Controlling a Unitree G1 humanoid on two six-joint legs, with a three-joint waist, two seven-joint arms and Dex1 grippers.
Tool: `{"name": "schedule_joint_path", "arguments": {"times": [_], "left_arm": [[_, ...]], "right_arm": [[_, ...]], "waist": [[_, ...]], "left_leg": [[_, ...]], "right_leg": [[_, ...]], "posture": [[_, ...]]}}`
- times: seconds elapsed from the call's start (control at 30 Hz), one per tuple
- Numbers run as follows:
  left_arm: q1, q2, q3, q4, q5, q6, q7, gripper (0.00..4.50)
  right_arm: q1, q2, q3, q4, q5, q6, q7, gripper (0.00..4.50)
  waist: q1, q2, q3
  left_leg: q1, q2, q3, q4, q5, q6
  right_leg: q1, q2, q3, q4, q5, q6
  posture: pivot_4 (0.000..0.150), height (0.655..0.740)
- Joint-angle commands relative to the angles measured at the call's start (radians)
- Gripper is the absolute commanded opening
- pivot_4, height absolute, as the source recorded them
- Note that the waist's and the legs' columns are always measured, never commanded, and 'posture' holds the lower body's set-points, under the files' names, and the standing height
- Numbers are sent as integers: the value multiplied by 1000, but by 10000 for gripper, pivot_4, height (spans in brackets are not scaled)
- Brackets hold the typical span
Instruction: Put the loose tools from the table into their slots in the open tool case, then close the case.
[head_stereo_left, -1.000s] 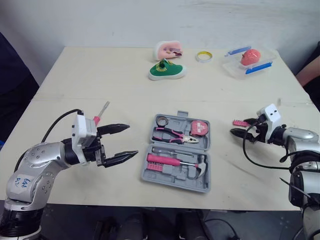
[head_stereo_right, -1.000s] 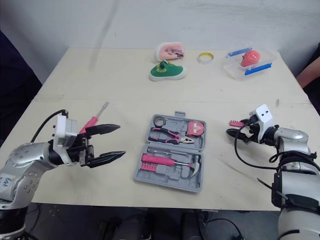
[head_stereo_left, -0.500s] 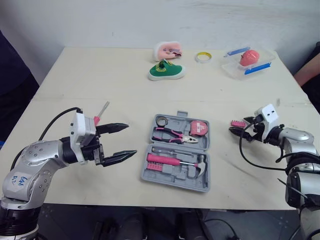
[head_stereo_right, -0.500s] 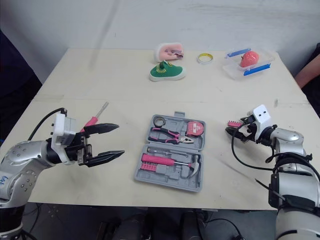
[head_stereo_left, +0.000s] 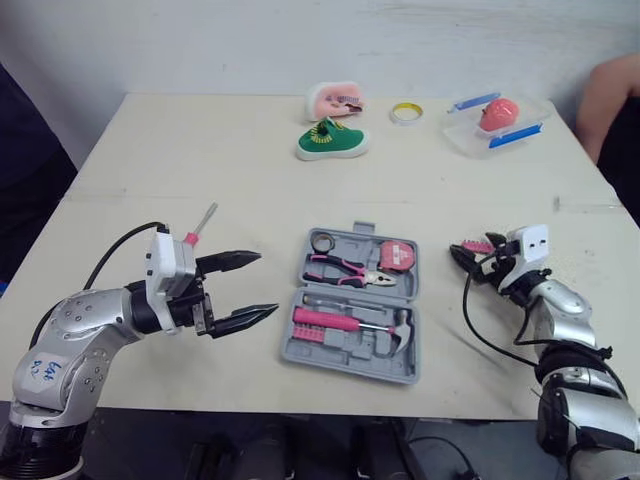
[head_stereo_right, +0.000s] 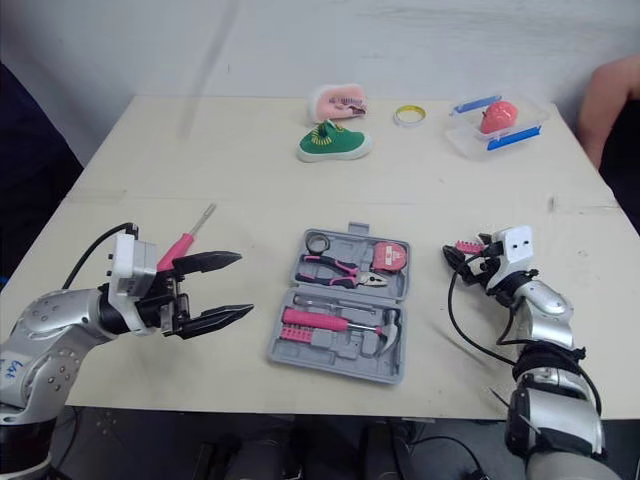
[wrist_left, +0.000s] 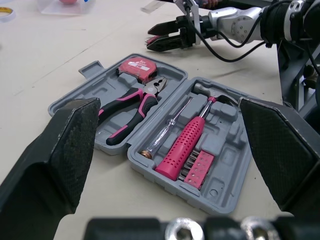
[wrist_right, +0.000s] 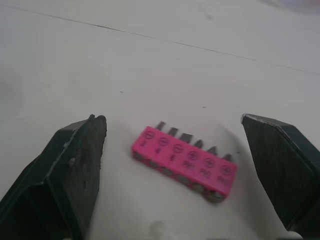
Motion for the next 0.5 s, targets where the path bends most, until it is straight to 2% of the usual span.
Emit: {"name": "schedule_joint_path", "arguments": {"times": [0.03,0.1,0.13,0.27,0.5], "left_arm": [[-20,-11,-16,-19,-7,-20,-10,44699],[-20,-10,-19,-16,-7,-23,-20,44699],[-19,-8,-20,-13,-5,-25,-25,44699],[-23,-11,-30,-5,0,-32,-33,44699],[-26,-30,-48,5,14,-50,-39,44699]], "right_arm": [[129,132,-50,-374,0,261,-359,45000],[170,188,-57,-528,-15,323,-468,45000],[181,199,-46,-578,-12,363,-468,45000],[199,249,-38,-705,18,507,-536,45000],[174,238,-44,-654,50,537,-504,45000]], "waist": [[2,-1,0],[1,0,-1],[-1,0,0],[-2,1,0],[-2,0,0]], "left_leg": [[0,0,-1,0,0,0],[-1,1,-2,0,-1,-3],[-1,1,-3,-1,-1,-3],[-1,1,-1,-2,-1,-3],[-1,1,-1,-3,-1,-2]], "right_leg": [[0,0,0,0,0,0],[0,0,0,0,0,-1],[-1,0,0,1,-1,-1],[-2,1,0,1,-1,-1],[-2,1,0,1,-1,-2]], "posture": [[1500,7400],[1500,7400],[1500,7400],[1500,7400],[1500,7400]]}}
